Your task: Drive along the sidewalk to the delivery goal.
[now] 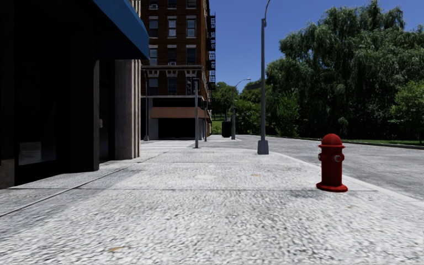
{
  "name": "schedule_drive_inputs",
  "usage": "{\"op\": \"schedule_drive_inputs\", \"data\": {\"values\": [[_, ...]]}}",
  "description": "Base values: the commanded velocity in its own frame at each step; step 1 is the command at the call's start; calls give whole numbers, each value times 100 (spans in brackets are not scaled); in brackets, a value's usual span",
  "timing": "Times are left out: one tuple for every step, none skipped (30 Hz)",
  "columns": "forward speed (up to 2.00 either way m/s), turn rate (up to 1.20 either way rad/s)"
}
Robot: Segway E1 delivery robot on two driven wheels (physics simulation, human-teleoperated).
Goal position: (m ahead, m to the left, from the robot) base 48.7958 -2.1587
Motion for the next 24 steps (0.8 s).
{"op": "schedule_drive_inputs", "data": {"values": [[200, 0], [200, 0], [200, 0], [200, 0], [200, 0], [200, 0], [200, 0], [200, 0], [200, 0], [200, 0], [200, 0], [200, 0], [200, 0], [200, 0], [200, 0], [200, 0], [200, 0], [200, 0], [200, 0], [200, 0], [200, 4], [200, 6], [200, 6], [200, 6]]}}
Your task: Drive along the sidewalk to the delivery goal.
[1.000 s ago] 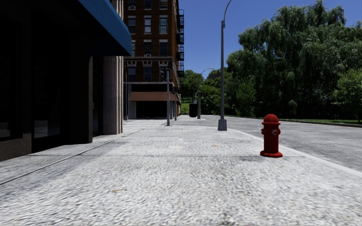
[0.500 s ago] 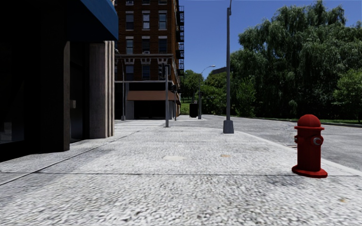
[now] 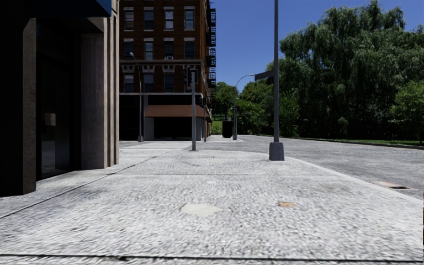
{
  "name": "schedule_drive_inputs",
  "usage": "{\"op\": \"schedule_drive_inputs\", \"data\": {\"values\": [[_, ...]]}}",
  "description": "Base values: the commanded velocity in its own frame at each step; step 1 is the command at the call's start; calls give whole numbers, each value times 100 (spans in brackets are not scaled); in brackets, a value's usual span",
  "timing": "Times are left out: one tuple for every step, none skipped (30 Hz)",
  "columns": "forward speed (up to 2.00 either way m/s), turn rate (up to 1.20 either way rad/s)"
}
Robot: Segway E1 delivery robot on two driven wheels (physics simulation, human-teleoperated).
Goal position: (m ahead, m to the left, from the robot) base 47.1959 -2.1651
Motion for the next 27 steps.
{"op": "schedule_drive_inputs", "data": {"values": [[200, 6], [200, 9], [200, 12], [200, 12], [200, 17], [200, 18], [200, 19], [200, 19], [200, 19], [200, 19], [200, 19], [200, 19], [200, 19], [200, 19], [200, 19], [200, 19], [200, 19], [200, 22], [200, 26], [200, 27], [200, 27], [200, 28], [200, 28], [200, 28], [200, 28], [200, 28], [200, 28]]}}
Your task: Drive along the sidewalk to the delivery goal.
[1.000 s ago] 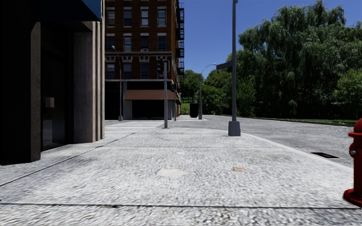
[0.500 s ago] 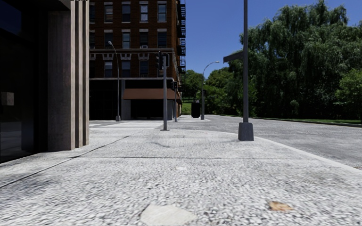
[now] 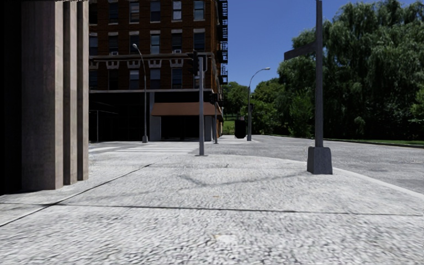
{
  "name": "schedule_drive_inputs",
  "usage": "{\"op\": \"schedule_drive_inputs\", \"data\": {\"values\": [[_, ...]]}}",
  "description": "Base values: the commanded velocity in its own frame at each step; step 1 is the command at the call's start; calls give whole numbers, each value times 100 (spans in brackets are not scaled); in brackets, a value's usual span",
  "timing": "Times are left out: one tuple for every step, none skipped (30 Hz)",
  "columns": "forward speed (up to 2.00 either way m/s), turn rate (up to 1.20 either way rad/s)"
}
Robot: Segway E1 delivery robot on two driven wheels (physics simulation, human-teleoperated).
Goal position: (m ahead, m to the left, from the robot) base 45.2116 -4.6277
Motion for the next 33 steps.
{"op": "schedule_drive_inputs", "data": {"values": [[200, 28], [200, 28], [200, 28], [200, 28], [200, 28], [200, 28], [200, 28], [200, 28], [200, 28], [200, 28], [200, 28], [200, 28], [200, 29], [200, 30], [200, 32], [200, 32], [200, 34], [200, 35], [200, 35], [200, 35], [200, 35], [200, 35], [200, 35], [200, 35], [200, 35], [200, 35], [200, 35], [200, 35], [200, 35], [200, 35], [200, 35], [200, 35], [200, 35]]}}
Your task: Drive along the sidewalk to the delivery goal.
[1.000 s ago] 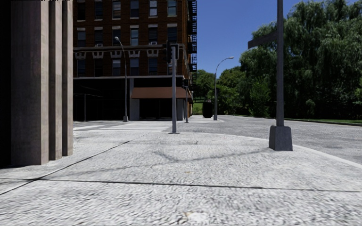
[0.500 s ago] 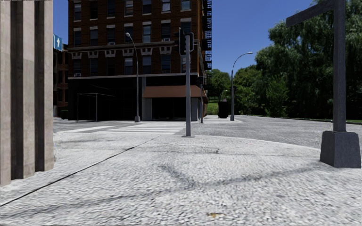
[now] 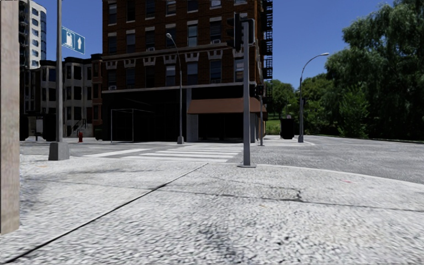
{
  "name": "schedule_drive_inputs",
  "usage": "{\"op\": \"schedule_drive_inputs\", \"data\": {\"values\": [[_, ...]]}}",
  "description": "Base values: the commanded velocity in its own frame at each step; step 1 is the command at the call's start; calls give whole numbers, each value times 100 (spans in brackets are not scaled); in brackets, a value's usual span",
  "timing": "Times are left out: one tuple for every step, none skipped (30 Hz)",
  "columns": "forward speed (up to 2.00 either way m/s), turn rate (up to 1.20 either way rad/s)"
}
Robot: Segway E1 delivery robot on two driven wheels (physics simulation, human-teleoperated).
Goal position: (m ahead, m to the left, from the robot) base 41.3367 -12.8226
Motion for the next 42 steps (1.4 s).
{"op": "schedule_drive_inputs", "data": {"values": [[200, 35], [200, 35], [200, 35], [200, 35], [200, 35], [200, 35], [200, 35], [200, 35], [200, 35], [200, 35], [200, 35], [200, 35], [200, 35], [200, 35], [200, 35], [200, 35], [200, 35], [200, 27], [200, 19], [200, 10], [200, 10], [200, 0], [200, 0], [200, 0], [200, 0], [200, 0], [200, 0], [200, 0], [200, 0], [200, 0], [200, 0], [200, 0], [200, 0], [200, 0], [200, 0], [200, 0], [200, 0], [200, 0], [200, 0], [200, 0], [200, 0], [200, 0]]}}
